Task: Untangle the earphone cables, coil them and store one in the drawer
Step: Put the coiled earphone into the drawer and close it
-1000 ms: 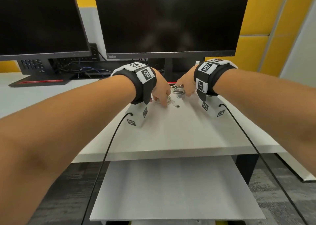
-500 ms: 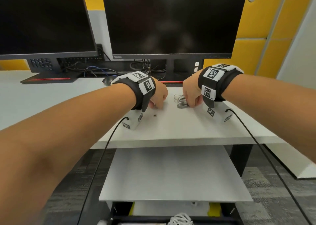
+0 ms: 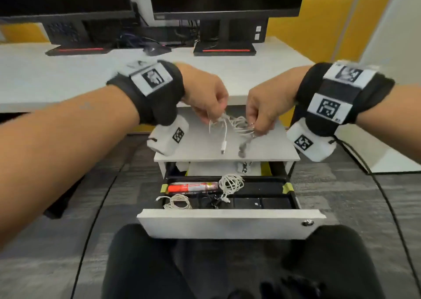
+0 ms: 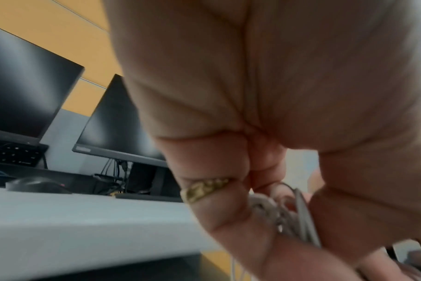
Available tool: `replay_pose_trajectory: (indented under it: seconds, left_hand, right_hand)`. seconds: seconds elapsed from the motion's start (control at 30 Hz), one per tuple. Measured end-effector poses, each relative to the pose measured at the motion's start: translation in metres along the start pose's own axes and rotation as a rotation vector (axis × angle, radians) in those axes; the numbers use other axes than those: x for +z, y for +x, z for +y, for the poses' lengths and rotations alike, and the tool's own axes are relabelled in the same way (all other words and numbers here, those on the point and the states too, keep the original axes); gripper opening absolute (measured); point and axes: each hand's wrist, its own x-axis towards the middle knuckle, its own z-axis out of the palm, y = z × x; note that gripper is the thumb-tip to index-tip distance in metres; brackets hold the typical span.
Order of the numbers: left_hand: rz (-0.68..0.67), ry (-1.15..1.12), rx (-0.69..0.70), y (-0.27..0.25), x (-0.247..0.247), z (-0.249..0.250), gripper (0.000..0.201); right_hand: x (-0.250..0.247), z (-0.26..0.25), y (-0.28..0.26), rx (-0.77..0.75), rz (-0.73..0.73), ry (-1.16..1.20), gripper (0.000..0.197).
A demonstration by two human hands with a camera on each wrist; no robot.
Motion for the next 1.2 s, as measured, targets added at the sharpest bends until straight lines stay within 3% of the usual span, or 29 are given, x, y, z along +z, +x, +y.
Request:
replay_pose_trajectory:
  seconds: [0.2, 0.43, 0.57, 0.7, 0.9, 1.0, 1.13, 1.2]
  left_hand:
    - [-0.153, 0.196, 0.05, 0.011, 0.092, 0.01, 0.018]
    - [-0.205, 0.326, 0.172, 0.035, 0.162, 0.01, 0.015]
    - [-0.272, 0.351, 0.182, 0.047, 0.175, 0.011, 0.007]
    - [-0.354, 0.344, 0.151, 0.055, 0.18, 0.012, 0.025]
    - [-0.416, 0.397, 0.182, 0.065, 0.187, 0.014, 0.025]
    - [-0.398, 0.462, 0.192, 0.069, 0.188, 0.016, 0.022]
    - [-0.385, 0.447, 0.222, 0.073, 0.186, 0.017, 0.015]
    - [-0.322, 0.472, 0.251, 0.076, 0.188, 0.016, 0.03]
  right_hand:
    - [0.081, 0.012, 0.002, 0.028, -0.121, -0.122, 0.004]
    - [0.135, 0.038, 0.012, 0.119, -0.2, -0.227, 0.017]
    - [0.145, 0.048, 0.016, 0.128, -0.221, -0.248, 0.019]
    - [0.151, 0.056, 0.02, 0.152, -0.283, -0.324, 0.023]
    - [0.15, 0.057, 0.024, 0.207, -0.405, -0.342, 0.011]
    - [0.153, 0.059, 0.025, 0.194, -0.346, -0.433, 0.023]
    - [0.154, 0.064, 0.026, 0.179, -0.255, -0.364, 0.021]
    - [0.155, 0.065, 0.026, 0.176, -0.237, -0.345, 0.023]
